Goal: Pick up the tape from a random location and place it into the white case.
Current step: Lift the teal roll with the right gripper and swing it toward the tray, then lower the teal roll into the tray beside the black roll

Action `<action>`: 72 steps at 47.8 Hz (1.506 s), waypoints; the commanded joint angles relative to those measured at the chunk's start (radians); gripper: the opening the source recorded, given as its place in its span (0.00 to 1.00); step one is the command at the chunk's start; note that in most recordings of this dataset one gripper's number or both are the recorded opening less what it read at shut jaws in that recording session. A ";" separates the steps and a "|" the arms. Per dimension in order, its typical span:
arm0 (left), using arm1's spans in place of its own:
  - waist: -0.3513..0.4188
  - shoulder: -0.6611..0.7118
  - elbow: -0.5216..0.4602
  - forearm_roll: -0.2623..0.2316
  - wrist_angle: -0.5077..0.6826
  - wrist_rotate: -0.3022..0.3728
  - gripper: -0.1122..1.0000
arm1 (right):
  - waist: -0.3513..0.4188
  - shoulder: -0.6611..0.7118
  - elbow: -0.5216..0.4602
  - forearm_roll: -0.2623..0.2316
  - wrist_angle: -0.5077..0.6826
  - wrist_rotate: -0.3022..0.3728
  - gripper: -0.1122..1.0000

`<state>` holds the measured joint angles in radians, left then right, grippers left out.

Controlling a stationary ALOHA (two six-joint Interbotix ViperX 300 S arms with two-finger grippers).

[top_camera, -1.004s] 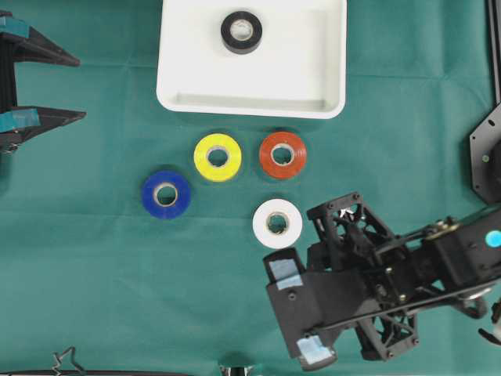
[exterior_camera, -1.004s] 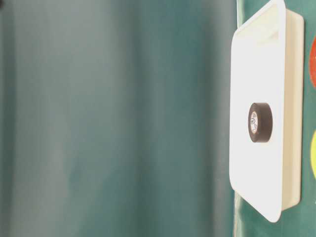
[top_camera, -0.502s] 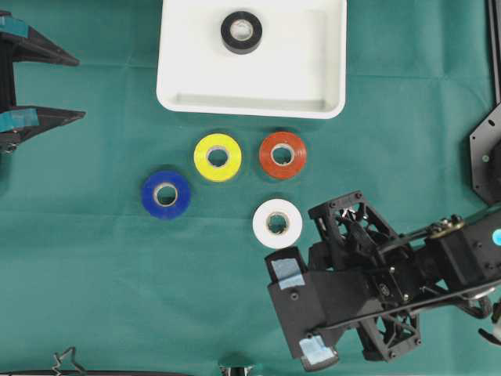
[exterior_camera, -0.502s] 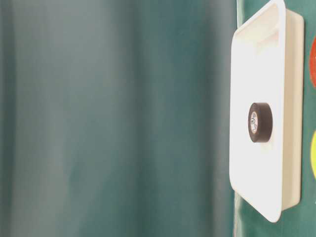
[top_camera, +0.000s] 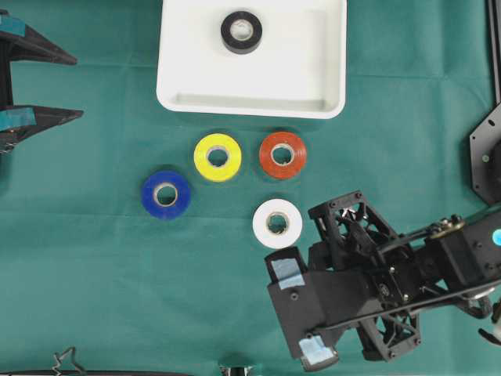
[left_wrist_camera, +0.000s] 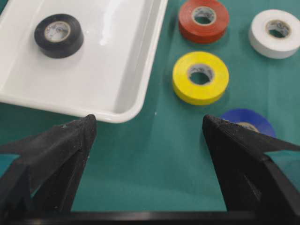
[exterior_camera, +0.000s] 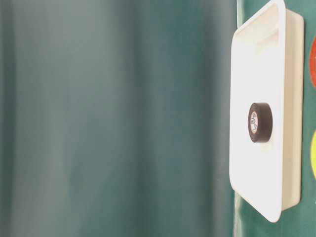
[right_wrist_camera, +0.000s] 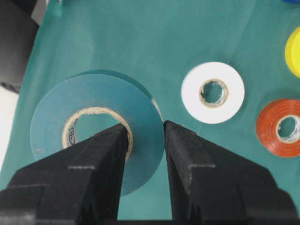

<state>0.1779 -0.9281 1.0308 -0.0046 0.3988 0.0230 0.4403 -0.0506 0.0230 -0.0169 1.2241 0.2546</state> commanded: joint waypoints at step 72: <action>-0.040 0.011 -0.012 -0.002 -0.006 0.000 0.99 | -0.913 -0.008 0.150 -0.077 -0.259 -0.160 0.33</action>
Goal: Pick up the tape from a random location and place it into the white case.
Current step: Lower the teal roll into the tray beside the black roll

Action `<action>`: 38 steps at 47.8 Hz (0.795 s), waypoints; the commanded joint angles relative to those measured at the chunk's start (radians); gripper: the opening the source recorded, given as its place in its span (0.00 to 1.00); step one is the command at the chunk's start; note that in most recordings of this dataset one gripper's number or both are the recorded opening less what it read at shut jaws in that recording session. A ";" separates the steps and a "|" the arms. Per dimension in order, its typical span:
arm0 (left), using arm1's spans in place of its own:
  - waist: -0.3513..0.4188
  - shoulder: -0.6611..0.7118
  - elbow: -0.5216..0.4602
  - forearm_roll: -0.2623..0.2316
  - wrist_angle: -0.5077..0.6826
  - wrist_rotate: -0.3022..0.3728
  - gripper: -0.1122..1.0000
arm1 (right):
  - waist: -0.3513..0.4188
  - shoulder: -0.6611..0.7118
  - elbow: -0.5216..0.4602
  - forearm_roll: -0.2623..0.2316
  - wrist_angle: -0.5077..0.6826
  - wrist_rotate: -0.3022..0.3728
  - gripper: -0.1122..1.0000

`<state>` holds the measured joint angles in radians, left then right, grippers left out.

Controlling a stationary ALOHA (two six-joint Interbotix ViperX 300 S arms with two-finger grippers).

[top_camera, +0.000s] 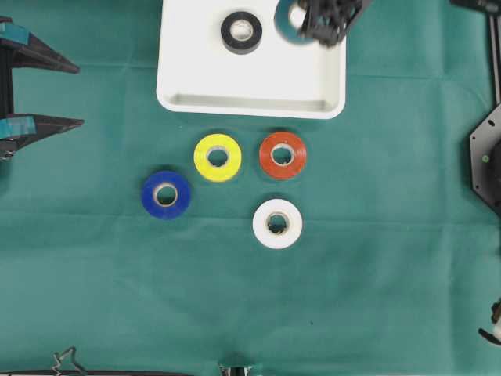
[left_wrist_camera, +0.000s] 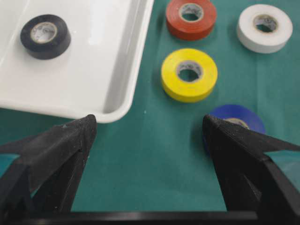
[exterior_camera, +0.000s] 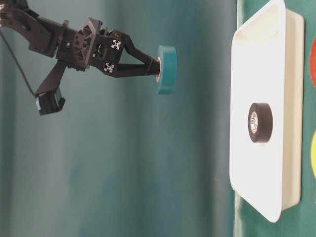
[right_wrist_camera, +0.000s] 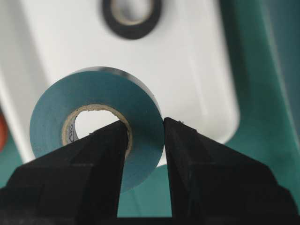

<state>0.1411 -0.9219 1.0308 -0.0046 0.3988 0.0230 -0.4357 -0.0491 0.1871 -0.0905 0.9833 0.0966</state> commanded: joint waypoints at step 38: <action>-0.003 0.005 -0.014 0.000 -0.009 0.000 0.99 | -0.101 0.026 -0.011 -0.029 -0.048 -0.005 0.33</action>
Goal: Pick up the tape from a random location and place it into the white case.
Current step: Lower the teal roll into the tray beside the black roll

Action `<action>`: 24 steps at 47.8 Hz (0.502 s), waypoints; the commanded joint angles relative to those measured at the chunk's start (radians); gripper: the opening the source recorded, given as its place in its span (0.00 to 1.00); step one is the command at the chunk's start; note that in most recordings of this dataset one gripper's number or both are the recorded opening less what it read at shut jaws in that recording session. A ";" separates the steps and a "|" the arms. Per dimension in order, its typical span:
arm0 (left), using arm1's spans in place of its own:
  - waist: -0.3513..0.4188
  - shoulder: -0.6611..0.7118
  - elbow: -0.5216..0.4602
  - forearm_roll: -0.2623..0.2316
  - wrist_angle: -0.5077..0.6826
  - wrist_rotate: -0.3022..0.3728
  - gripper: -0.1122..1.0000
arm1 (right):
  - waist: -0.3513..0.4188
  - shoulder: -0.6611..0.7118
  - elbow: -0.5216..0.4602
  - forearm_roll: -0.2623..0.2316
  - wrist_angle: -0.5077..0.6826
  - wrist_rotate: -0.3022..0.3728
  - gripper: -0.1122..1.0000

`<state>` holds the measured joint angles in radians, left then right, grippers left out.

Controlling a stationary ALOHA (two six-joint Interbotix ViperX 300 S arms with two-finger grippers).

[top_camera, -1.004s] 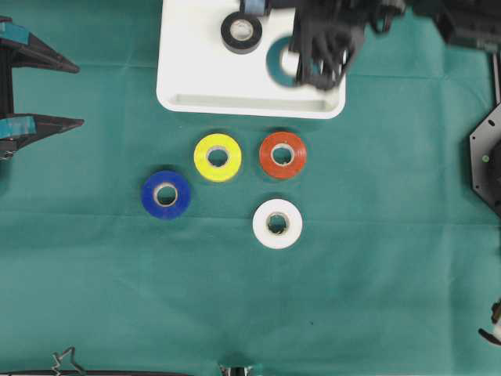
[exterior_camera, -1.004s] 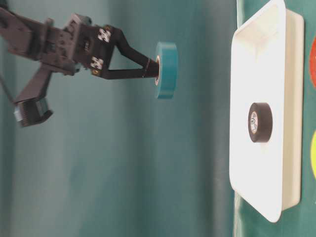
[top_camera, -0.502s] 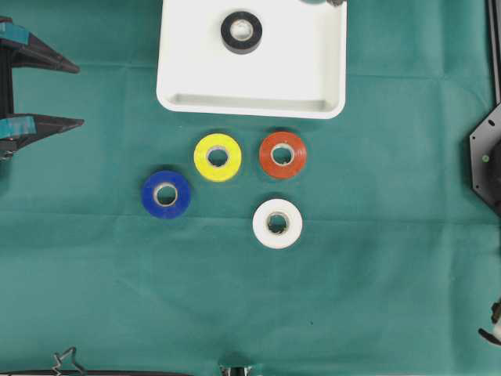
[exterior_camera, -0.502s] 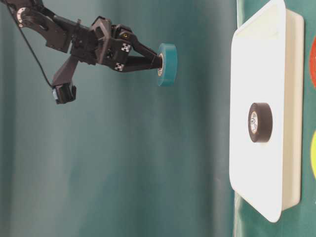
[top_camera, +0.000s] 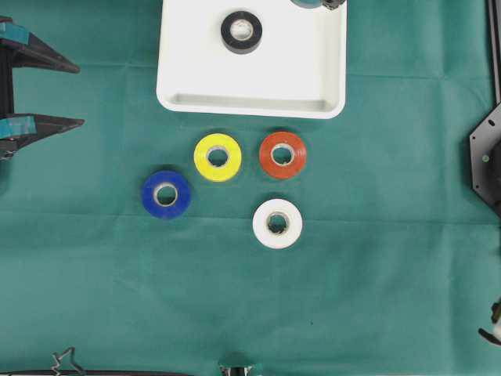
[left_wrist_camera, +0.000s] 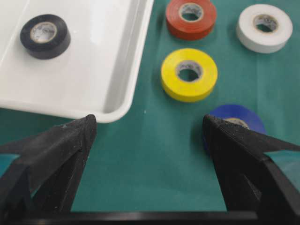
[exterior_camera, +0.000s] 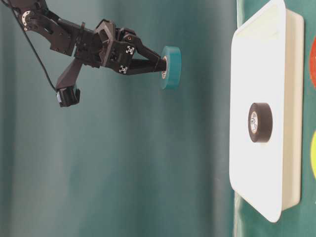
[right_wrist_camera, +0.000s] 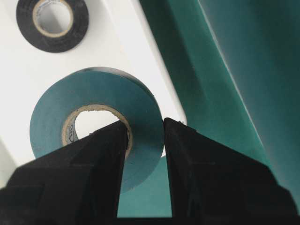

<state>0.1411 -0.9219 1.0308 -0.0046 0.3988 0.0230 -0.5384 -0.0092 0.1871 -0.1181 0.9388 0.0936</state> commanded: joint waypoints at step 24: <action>-0.003 0.005 -0.017 -0.002 -0.009 0.000 0.99 | 0.000 -0.015 -0.003 -0.002 0.000 -0.002 0.33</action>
